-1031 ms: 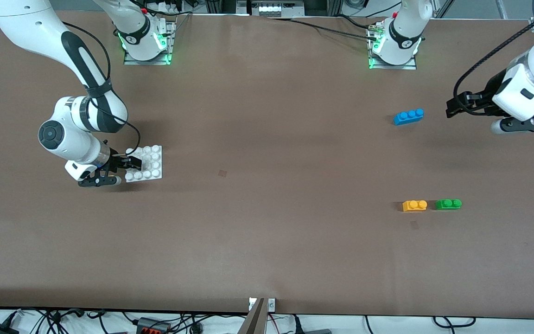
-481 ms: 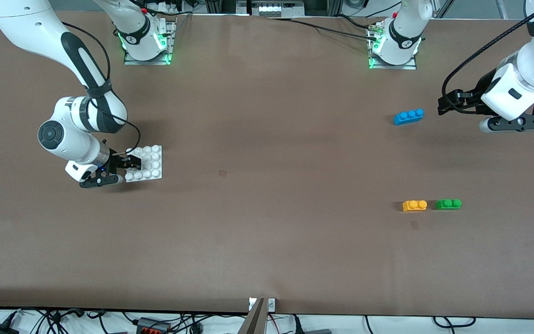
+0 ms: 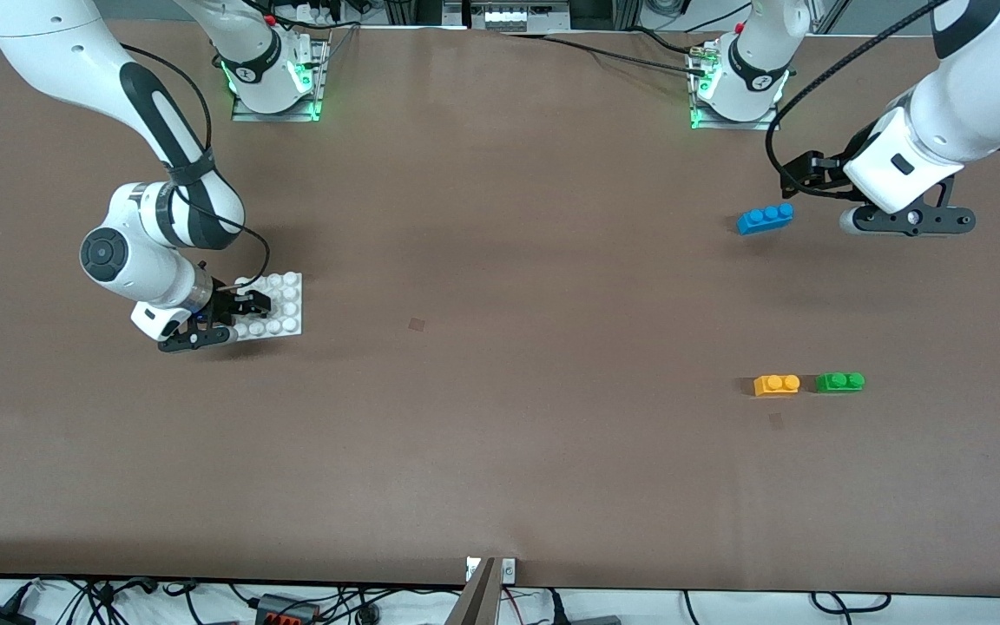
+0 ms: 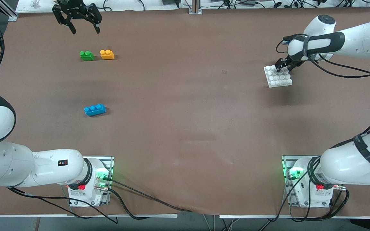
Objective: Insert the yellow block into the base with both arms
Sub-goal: 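Grasp the white base with the right gripper while the left gripper reaches the yellow block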
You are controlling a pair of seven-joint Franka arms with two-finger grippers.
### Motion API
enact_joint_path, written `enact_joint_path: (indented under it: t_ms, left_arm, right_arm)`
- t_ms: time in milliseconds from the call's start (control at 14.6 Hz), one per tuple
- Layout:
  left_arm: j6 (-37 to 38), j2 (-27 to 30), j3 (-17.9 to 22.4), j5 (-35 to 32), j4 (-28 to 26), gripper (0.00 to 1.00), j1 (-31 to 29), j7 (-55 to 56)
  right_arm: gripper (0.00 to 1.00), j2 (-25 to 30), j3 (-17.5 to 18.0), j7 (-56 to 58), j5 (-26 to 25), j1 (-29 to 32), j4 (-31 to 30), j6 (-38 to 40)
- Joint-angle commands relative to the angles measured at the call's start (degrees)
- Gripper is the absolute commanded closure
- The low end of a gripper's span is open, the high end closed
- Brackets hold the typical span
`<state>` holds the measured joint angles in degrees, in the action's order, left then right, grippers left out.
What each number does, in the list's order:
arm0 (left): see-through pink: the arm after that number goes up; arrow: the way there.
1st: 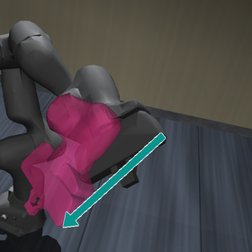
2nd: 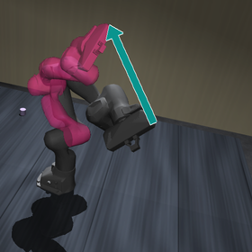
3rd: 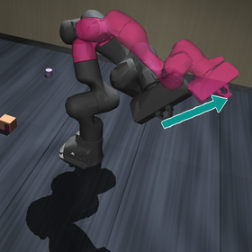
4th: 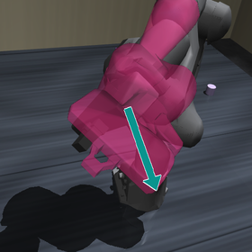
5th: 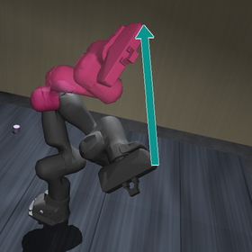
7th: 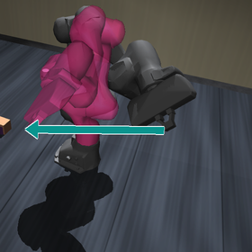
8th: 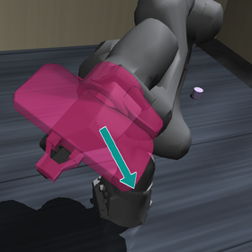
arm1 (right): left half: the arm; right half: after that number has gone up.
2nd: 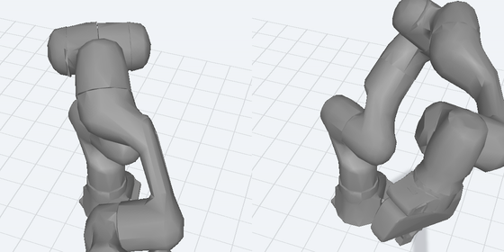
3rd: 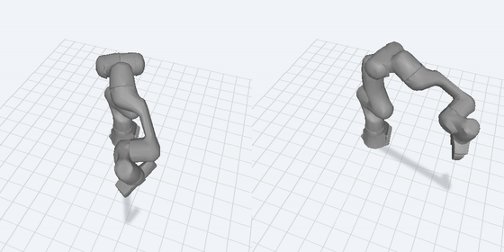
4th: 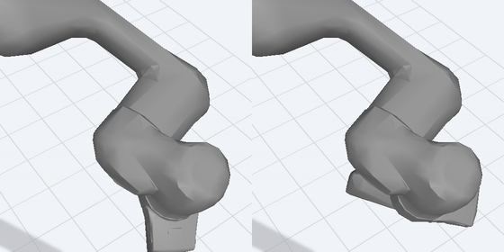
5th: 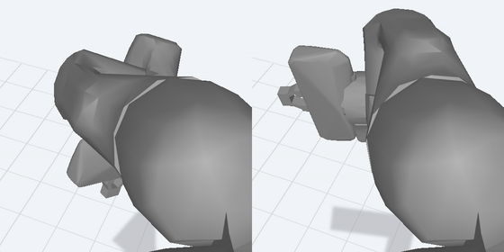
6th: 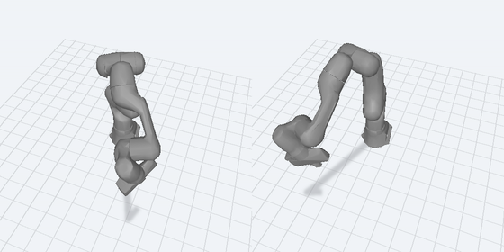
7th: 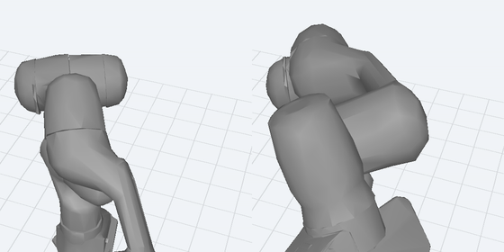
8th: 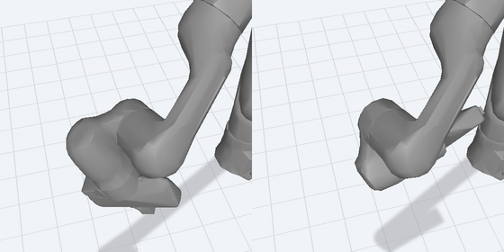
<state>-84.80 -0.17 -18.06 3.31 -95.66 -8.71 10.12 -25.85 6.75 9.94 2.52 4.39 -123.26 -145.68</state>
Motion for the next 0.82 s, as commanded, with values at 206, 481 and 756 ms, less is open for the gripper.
enact_joint_path:
  t_ms: [206, 481, 756]
  left_arm:
    - [-0.19, -6.23, -1.01, 0.38, 8.1, 0.0, -4.39, -1.06]
    - [-2.54, -10.02, -1.1, -1.03, 9.61, 0.0, -4.29, -0.98]
    - [-6.7, -15.13, -0.92, -2.43, 9.44, 0.0, -5.52, -0.8]
  right_arm:
    - [0.55, -1.4, 1.16, 0.87, 2.49, 0.27, 0.56, -0.66]
    - [0.59, -2.18, 1.77, 0.0, 2.58, -0.6, 0.74, -0.4]
    - [0.59, -4.02, 8.0, -13.32, 2.75, -2.01, 3.8, -0.31]
